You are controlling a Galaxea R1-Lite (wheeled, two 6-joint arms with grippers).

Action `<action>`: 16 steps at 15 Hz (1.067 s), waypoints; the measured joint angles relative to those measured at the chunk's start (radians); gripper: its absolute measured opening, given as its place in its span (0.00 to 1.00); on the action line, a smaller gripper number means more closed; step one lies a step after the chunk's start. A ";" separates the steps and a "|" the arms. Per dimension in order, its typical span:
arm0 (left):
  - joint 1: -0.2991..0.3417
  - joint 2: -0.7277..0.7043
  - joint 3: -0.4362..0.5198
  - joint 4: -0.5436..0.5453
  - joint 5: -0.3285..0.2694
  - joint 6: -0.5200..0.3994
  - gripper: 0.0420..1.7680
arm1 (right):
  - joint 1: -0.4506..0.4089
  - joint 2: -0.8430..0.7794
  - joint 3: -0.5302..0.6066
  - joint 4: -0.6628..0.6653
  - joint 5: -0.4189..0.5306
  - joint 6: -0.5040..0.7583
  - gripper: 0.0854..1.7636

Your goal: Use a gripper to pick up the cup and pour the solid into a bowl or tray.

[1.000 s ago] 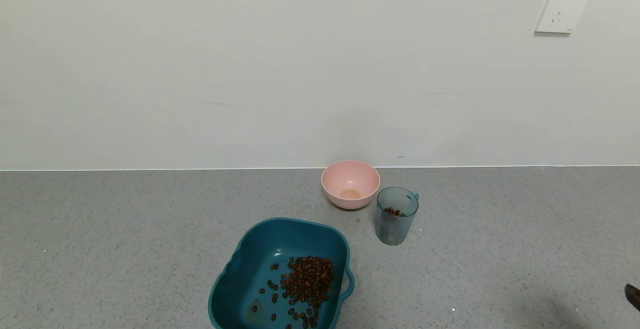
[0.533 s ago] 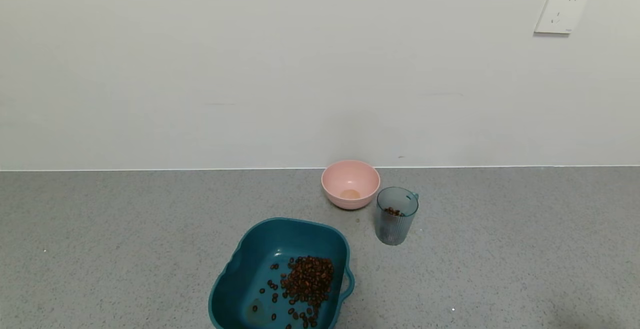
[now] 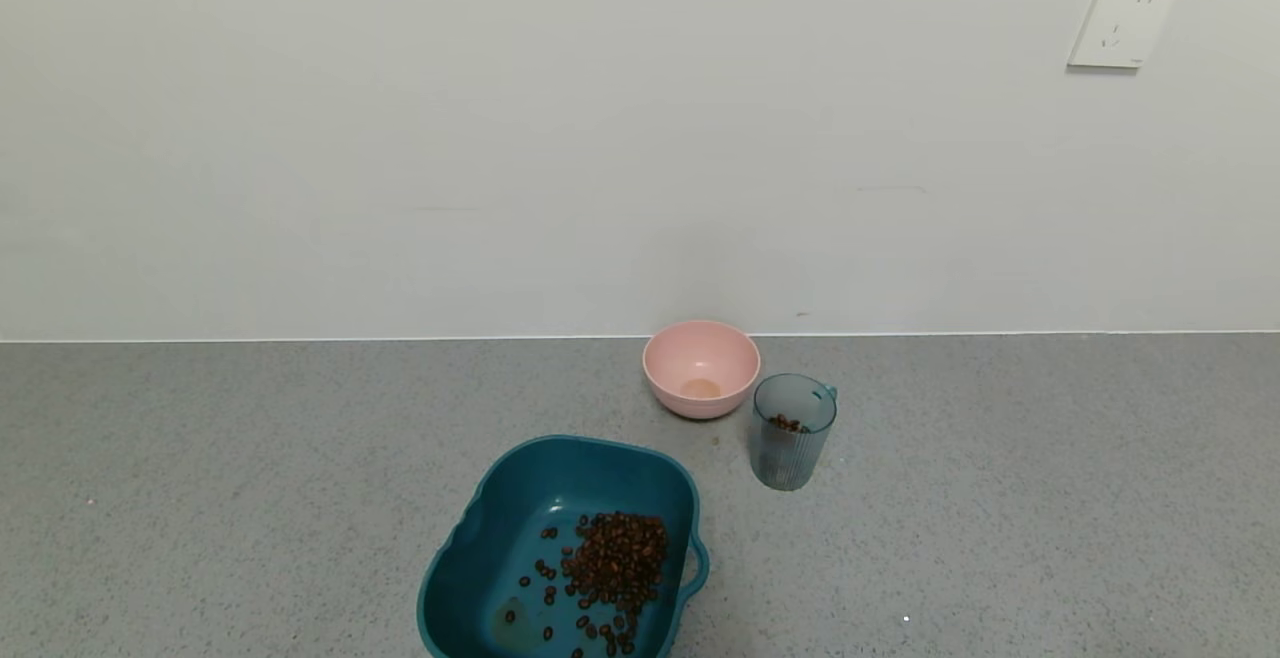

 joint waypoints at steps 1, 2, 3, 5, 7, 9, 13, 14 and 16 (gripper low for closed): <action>0.000 0.000 0.000 0.000 0.000 0.000 0.99 | 0.000 -0.021 0.013 -0.006 0.030 0.000 0.96; 0.000 0.000 0.000 0.000 0.000 0.000 0.99 | -0.001 -0.042 0.027 -0.009 0.054 0.000 0.96; 0.000 0.000 0.000 0.000 0.000 0.000 0.99 | -0.002 -0.063 0.040 -0.011 0.081 0.002 0.96; 0.000 0.000 0.000 0.000 0.000 0.000 0.99 | -0.006 -0.103 0.064 -0.014 0.142 0.009 0.96; 0.000 0.000 0.000 0.000 0.000 0.000 0.99 | -0.012 -0.151 0.109 -0.026 0.180 0.013 0.96; 0.000 0.000 0.000 0.000 0.000 0.000 0.99 | -0.015 -0.187 0.159 -0.094 0.185 0.022 0.96; 0.000 0.000 0.000 0.000 0.000 0.000 0.99 | -0.016 -0.233 0.255 -0.188 0.186 0.048 0.97; 0.000 0.000 0.000 0.000 0.000 0.000 0.99 | -0.017 -0.246 0.279 -0.195 0.186 0.048 0.97; 0.000 0.000 0.000 0.000 0.000 0.000 0.99 | -0.017 -0.263 0.332 -0.247 0.186 0.049 0.97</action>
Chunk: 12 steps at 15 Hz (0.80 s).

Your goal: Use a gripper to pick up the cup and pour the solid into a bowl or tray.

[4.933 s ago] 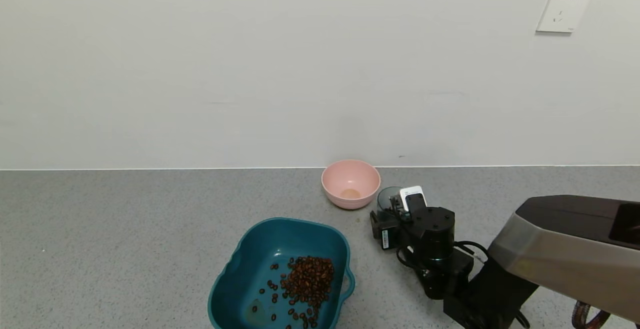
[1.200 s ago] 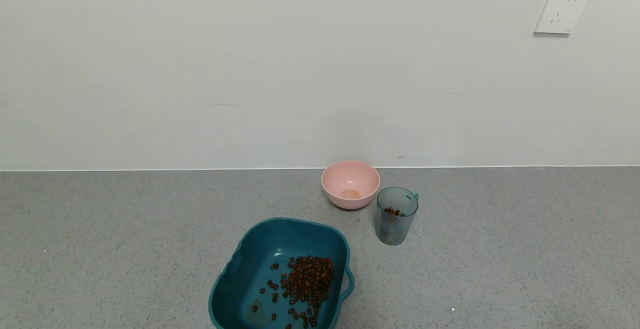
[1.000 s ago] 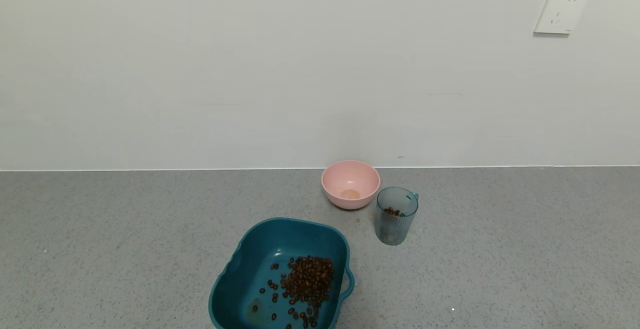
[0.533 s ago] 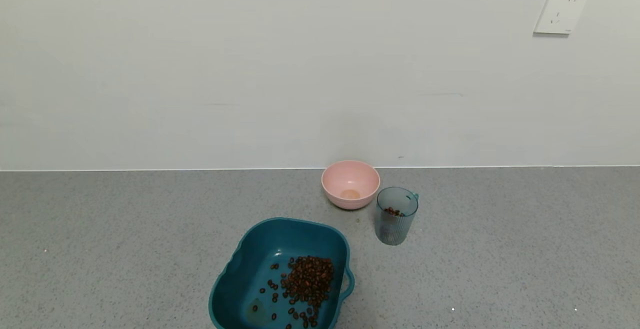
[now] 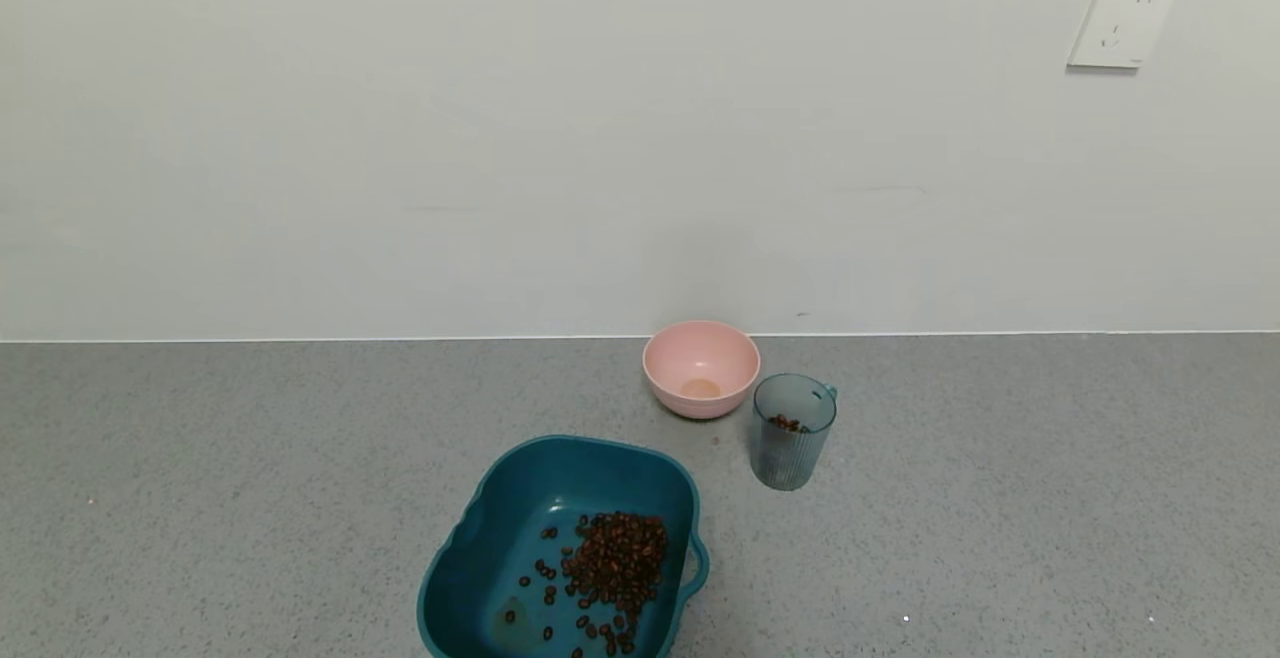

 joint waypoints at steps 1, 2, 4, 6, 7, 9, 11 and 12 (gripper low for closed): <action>0.000 0.000 0.000 0.000 0.000 0.000 0.99 | 0.000 -0.004 0.024 -0.026 0.001 0.000 0.97; 0.000 0.000 0.000 0.000 0.000 0.000 0.99 | 0.000 -0.006 0.044 -0.040 0.007 0.000 0.97; 0.000 0.000 0.000 0.000 0.000 0.000 0.99 | 0.000 -0.009 0.068 -0.034 0.043 0.005 0.97; 0.000 0.000 0.000 0.000 0.000 0.000 0.99 | 0.000 -0.010 0.076 0.009 0.051 0.020 0.97; 0.000 0.000 0.000 0.000 0.000 0.000 0.99 | 0.000 -0.010 0.078 0.039 0.051 0.027 0.97; 0.000 0.000 0.000 0.000 0.000 0.000 0.99 | 0.000 -0.010 0.079 0.045 0.051 0.037 0.97; 0.000 0.000 0.000 0.000 0.000 0.000 0.99 | 0.000 -0.010 0.079 0.044 0.050 0.040 0.97; 0.000 0.000 0.000 0.000 0.000 0.000 0.99 | 0.001 -0.010 0.079 0.044 0.050 0.041 0.97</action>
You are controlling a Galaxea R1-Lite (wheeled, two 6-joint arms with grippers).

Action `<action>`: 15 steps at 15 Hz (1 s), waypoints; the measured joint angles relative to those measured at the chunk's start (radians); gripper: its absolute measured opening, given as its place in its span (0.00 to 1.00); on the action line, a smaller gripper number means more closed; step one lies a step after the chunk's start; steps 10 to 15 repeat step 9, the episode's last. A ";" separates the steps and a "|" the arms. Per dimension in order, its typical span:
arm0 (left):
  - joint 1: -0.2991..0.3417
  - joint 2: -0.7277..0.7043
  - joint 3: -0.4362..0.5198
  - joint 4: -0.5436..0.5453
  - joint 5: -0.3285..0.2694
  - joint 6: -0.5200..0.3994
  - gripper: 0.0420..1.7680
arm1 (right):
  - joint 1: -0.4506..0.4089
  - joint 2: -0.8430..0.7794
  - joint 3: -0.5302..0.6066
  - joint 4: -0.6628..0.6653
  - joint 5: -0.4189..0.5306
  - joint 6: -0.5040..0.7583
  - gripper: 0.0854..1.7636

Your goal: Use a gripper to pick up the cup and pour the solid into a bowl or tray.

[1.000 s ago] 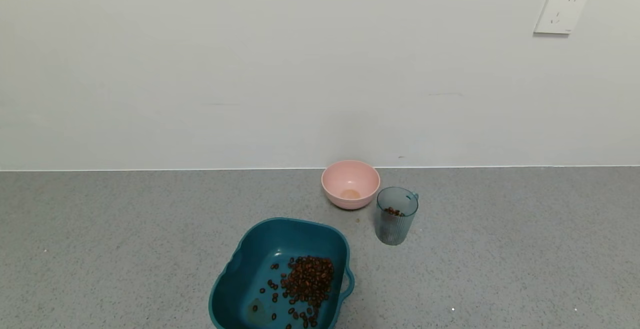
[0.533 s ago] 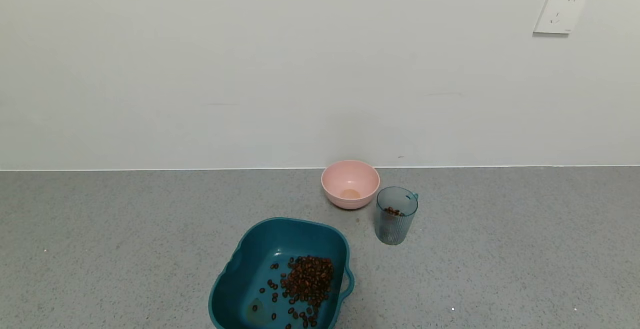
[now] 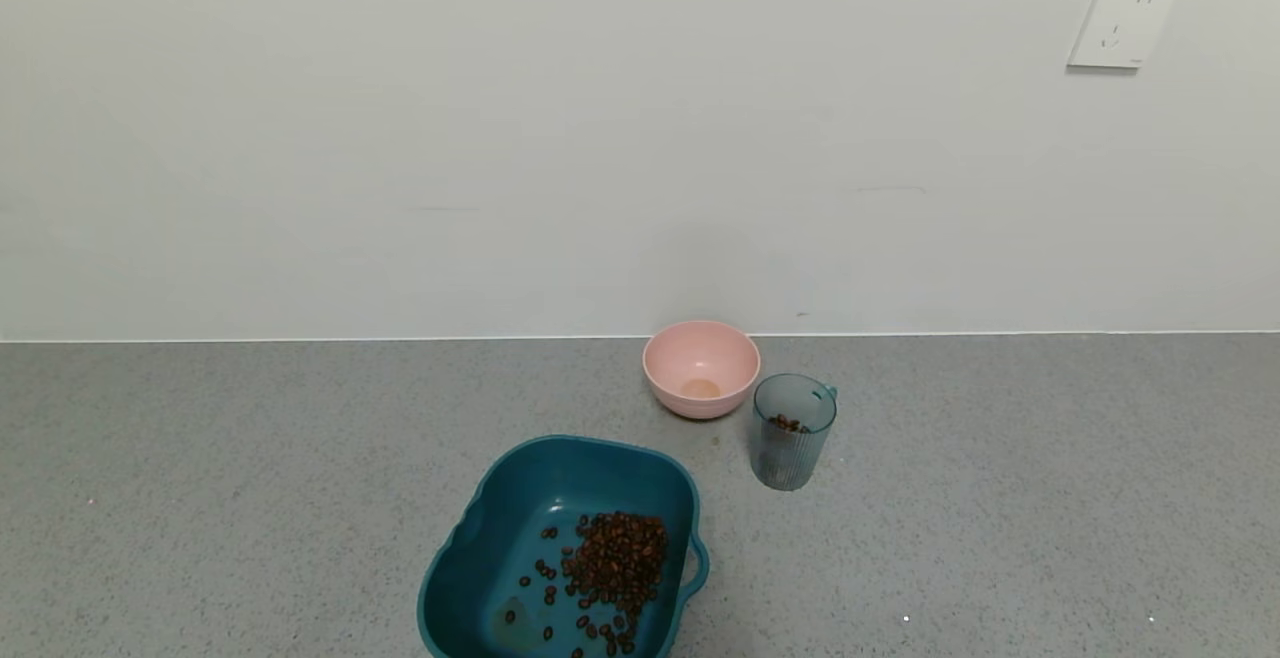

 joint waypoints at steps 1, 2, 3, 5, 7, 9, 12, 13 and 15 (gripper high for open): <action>0.000 0.000 0.000 -0.001 0.000 0.000 0.99 | 0.000 0.000 0.000 0.000 0.000 -0.001 0.97; 0.000 0.000 0.000 0.000 0.000 0.000 0.99 | 0.000 0.000 0.000 0.000 0.000 -0.001 0.97; 0.000 0.000 0.000 0.000 0.000 0.000 0.99 | 0.000 0.000 0.000 0.000 0.000 -0.002 0.97; 0.000 0.000 0.000 0.000 0.000 0.000 0.99 | 0.000 0.000 0.000 0.000 0.000 -0.002 0.97; 0.000 0.000 0.000 0.000 0.000 0.000 0.99 | 0.000 0.000 0.000 0.003 0.001 -0.006 0.97; 0.000 0.000 0.000 0.000 0.000 0.000 0.99 | 0.000 0.000 0.000 0.005 0.000 -0.007 0.97; 0.000 0.000 0.000 0.000 0.000 0.000 0.99 | 0.000 0.000 0.000 0.005 0.000 -0.007 0.97; 0.000 0.000 0.000 0.000 0.000 0.000 0.99 | 0.000 0.000 0.000 0.005 0.000 -0.007 0.97; 0.000 0.000 0.000 0.000 0.000 0.000 0.99 | 0.000 0.000 0.000 0.005 0.000 -0.007 0.97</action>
